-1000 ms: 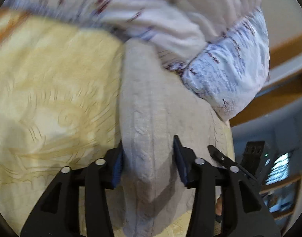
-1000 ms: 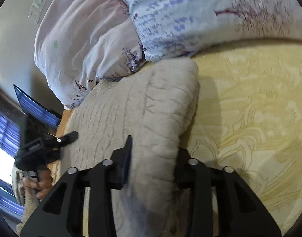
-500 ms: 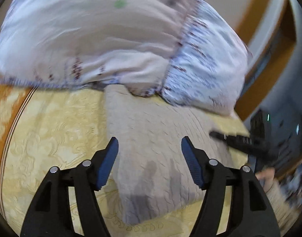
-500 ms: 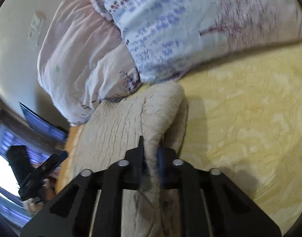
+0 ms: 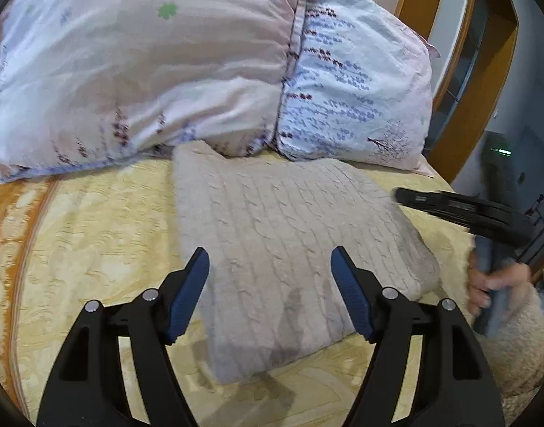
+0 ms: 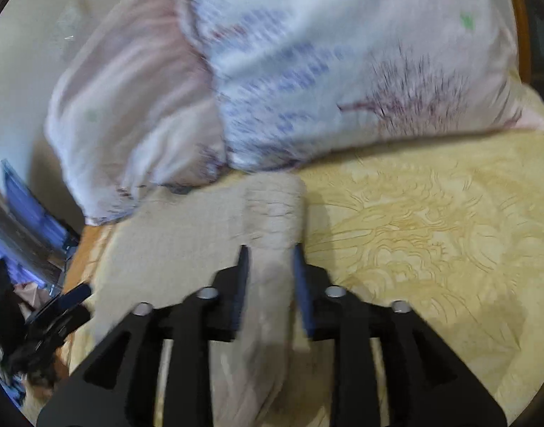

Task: Fold small clothes
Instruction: 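Release the sweater and pull both grippers back from the folded stack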

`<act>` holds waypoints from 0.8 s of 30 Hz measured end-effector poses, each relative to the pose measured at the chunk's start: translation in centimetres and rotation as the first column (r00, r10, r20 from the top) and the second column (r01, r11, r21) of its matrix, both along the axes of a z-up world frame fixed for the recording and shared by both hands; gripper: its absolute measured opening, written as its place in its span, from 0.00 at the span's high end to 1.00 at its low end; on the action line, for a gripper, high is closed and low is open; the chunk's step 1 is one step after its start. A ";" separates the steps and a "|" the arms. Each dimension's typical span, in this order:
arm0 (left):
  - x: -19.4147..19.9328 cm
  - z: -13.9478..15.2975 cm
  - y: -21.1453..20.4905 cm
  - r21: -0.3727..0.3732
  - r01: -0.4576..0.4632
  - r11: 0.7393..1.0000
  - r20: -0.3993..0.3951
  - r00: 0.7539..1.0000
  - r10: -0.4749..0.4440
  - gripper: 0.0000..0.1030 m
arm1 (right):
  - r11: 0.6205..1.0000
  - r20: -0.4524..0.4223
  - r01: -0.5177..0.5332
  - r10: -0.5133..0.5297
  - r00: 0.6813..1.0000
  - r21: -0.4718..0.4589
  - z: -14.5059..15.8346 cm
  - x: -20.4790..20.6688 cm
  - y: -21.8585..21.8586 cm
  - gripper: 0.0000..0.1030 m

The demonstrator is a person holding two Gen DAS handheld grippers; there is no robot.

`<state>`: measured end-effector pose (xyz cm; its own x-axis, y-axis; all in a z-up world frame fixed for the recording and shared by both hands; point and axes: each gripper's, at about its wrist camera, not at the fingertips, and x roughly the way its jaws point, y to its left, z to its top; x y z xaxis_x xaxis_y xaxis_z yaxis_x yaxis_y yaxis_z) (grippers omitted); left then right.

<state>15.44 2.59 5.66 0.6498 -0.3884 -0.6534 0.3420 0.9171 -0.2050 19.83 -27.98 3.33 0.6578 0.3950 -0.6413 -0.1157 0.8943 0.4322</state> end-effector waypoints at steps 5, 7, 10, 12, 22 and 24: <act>-0.5 -0.5 0.3 0.094 -0.064 0.993 0.015 0.998 0.063 0.29 | 0.988 0.055 -0.134 0.138 0.989 -0.072 0.8 -4.2 2.9 0.64; -0.5 -1.3 0.2 0.133 -0.073 0.988 0.002 0.997 0.074 0.29 | 0.977 0.045 -0.158 0.166 0.985 -0.145 0.2 -4.7 4.4 0.64; -0.4 -2.5 0.1 0.160 -0.082 0.984 -0.029 0.996 0.088 0.29 | 0.958 -0.006 -0.148 0.151 0.989 -0.247 -1.7 -5.1 5.4 0.64; -0.3 -3.4 -0.2 0.187 -0.086 0.979 -0.047 0.994 0.097 0.29 | 0.956 -0.021 -0.118 0.117 0.993 -0.270 -2.8 -5.0 5.4 0.64; -3.2 -3.8 0.2 0.195 -0.122 0.973 -0.015 0.992 0.127 0.14 | 0.972 0.065 0.023 -0.008 0.998 -0.232 -1.2 -8.2 4.5 0.30; -4.3 -3.7 0.4 0.190 -0.132 0.973 -0.003 0.991 0.136 0.12 | 0.974 0.067 0.044 -0.030 0.997 -0.223 -1.3 -8.9 4.3 0.29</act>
<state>11.15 2.98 1.96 0.6762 -0.1667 -0.7176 0.2114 0.9770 -0.0278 10.91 -23.69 2.05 0.7109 0.2208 -0.6677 -0.1015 0.9717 0.2133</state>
